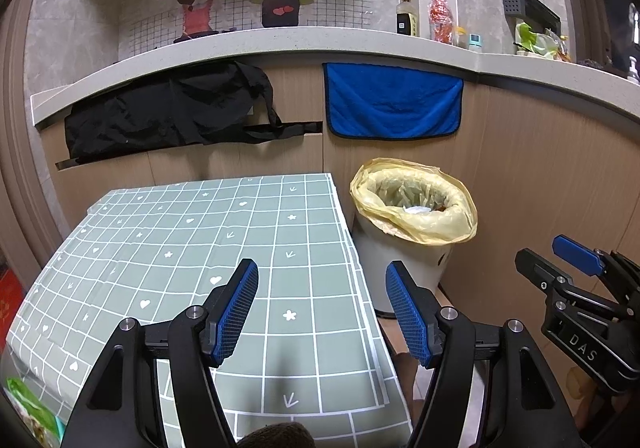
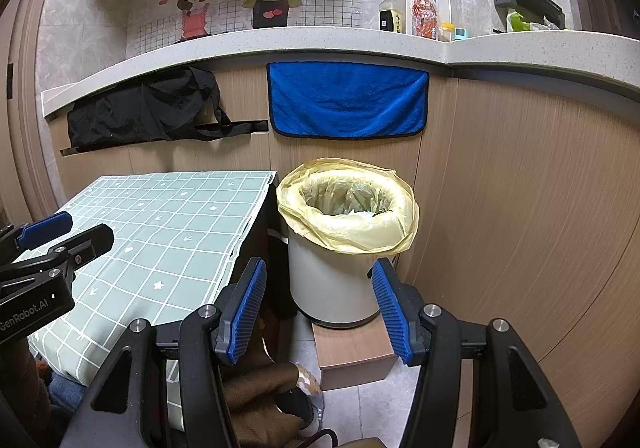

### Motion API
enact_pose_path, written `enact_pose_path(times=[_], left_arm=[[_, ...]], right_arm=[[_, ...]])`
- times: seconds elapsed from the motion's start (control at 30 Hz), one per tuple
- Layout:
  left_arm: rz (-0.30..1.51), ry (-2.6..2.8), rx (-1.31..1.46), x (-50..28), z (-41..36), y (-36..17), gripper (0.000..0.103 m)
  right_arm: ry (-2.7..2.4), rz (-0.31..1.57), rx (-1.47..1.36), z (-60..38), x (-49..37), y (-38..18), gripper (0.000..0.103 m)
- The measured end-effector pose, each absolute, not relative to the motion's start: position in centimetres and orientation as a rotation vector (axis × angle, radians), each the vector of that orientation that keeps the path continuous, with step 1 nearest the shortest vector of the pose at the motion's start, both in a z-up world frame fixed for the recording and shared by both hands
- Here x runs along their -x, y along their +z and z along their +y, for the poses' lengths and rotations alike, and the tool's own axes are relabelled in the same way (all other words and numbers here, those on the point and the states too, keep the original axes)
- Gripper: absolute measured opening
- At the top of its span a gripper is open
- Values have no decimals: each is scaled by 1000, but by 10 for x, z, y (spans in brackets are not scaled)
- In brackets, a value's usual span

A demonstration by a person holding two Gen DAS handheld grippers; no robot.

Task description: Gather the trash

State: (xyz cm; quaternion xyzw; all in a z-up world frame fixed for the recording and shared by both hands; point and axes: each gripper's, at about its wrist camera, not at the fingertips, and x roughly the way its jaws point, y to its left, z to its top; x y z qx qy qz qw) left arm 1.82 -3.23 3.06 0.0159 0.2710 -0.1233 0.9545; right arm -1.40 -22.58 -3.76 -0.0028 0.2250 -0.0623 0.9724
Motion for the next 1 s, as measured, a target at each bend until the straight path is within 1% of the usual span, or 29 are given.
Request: enact_pose_path(times=[1.0], left_arm=[[562,-272,-46,-20,-34,27,67]], right_arm=[[-131,453,-2,-231,15,-37,53]])
